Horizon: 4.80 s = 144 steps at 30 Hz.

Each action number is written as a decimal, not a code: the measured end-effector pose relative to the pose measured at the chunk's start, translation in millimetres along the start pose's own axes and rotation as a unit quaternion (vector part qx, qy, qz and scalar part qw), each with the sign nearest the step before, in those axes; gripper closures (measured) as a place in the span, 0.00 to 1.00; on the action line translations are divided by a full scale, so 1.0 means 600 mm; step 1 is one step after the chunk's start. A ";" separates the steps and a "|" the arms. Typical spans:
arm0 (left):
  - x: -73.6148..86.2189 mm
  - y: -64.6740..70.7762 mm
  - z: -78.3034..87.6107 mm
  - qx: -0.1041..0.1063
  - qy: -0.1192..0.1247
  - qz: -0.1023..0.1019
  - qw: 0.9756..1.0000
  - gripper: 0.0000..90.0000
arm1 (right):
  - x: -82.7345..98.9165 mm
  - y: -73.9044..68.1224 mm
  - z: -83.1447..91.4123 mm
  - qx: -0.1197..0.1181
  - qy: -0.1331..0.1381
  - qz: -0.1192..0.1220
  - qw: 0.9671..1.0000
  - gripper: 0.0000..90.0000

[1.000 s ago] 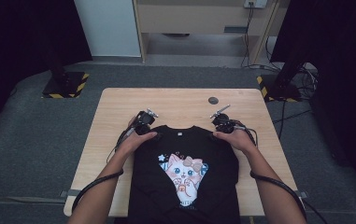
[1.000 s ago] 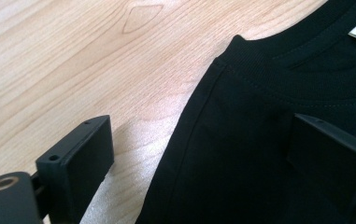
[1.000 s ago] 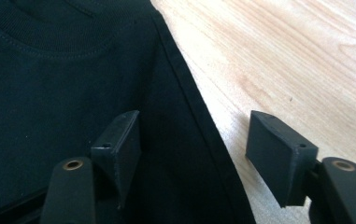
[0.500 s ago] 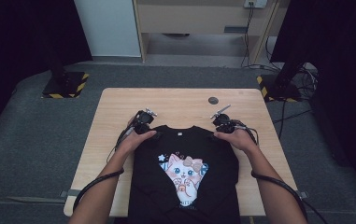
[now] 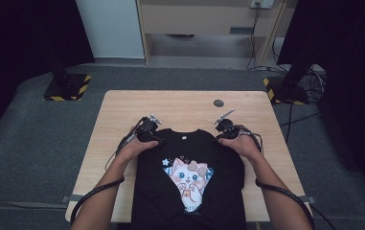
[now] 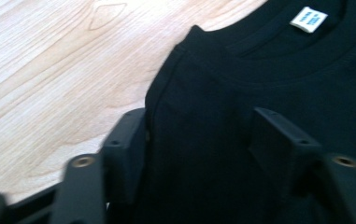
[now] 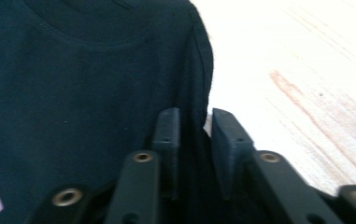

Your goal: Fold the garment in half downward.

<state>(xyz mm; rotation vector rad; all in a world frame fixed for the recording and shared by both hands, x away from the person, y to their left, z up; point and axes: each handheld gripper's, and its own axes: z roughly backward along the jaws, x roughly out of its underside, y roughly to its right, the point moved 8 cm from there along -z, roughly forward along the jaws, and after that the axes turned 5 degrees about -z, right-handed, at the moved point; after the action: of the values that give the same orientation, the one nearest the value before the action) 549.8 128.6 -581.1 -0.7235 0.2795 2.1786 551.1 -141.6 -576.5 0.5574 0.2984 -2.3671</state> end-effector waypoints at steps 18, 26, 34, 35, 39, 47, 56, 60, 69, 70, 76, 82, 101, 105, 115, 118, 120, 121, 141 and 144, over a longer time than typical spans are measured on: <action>-0.006 0.034 0.005 -0.028 -0.002 0.008 1.000 0.96 | -0.004 -0.024 0.016 0.020 0.034 0.010 0.999 0.98; -0.018 0.023 0.013 -0.044 0.025 0.026 0.998 0.96 | -0.018 -0.012 0.041 0.031 0.046 0.009 0.998 0.98; -0.050 0.007 0.036 -0.057 0.057 0.019 0.997 0.96 | -0.048 0.007 0.072 0.047 0.058 0.007 0.997 0.98; -0.052 0.007 0.036 -0.052 0.057 0.017 0.997 0.96 | -0.051 0.008 0.074 0.049 0.059 0.008 0.997 0.98; -0.058 0.002 0.041 -0.053 0.061 0.015 0.997 0.96 | -0.059 0.010 0.079 0.057 0.065 0.006 0.996 0.98; -0.088 -0.015 0.059 -0.068 0.082 0.007 0.994 0.96 | -0.082 0.020 0.104 0.074 0.079 0.003 0.994 0.98; -0.129 -0.039 0.078 -0.098 0.099 0.003 0.990 0.96 | -0.121 0.029 0.132 0.097 0.088 0.006 0.991 0.98; -0.146 -0.048 0.082 -0.105 0.103 -0.001 0.989 0.96 | -0.135 0.032 0.141 0.104 0.097 0.002 0.990 0.98; -0.181 -0.069 0.085 -0.112 0.109 -0.008 0.988 0.96 | -0.145 0.052 0.152 0.120 0.127 -0.025 0.984 0.98; -0.183 -0.070 0.085 -0.112 0.108 -0.010 0.988 0.96 | -0.146 0.053 0.154 0.120 0.129 -0.027 0.984 0.98; -0.199 -0.075 0.087 -0.116 0.113 -0.017 0.987 0.96 | -0.152 0.061 0.159 0.122 0.134 -0.026 0.983 0.98; -0.191 -0.080 0.096 -0.124 0.116 -0.014 0.985 0.96 | -0.161 0.055 0.163 0.120 0.144 -0.022 0.982 0.98; -0.144 -0.029 0.121 -0.120 0.121 -0.017 0.985 0.96 | -0.116 0.007 0.172 0.094 0.154 -0.017 0.983 0.98; -0.129 -0.008 0.120 -0.113 0.115 -0.020 0.987 0.96 | -0.106 -0.013 0.172 0.081 0.153 -0.013 0.985 0.98; -0.103 0.021 0.129 -0.106 0.121 -0.013 0.987 0.96 | -0.084 -0.036 0.181 0.072 0.155 0.000 0.985 0.98; -0.092 0.025 0.128 -0.104 0.116 -0.019 0.988 0.96 | -0.075 -0.037 0.182 0.071 0.154 0.002 0.986 0.98; -0.082 0.033 0.127 -0.099 0.118 -0.016 0.988 0.96 | -0.062 -0.040 0.185 0.066 0.157 -0.001 0.985 0.98; -0.082 0.033 0.127 -0.099 0.118 -0.016 0.988 0.96 | -0.059 -0.041 0.185 0.064 0.157 0.000 0.985 0.98; -0.060 0.078 0.149 -0.082 0.115 -0.026 0.990 0.96 | -0.015 -0.083 0.191 0.055 0.138 0.029 0.988 0.98; -0.053 0.083 0.149 -0.073 0.120 -0.015 0.990 0.96 | -0.010 -0.090 0.191 0.054 0.136 0.033 0.989 0.98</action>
<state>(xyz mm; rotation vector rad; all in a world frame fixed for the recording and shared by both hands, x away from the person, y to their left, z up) 492.2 114.0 -492.0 -1.0683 0.2312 2.1008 483.5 -138.4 -469.2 0.9303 0.2701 -2.2529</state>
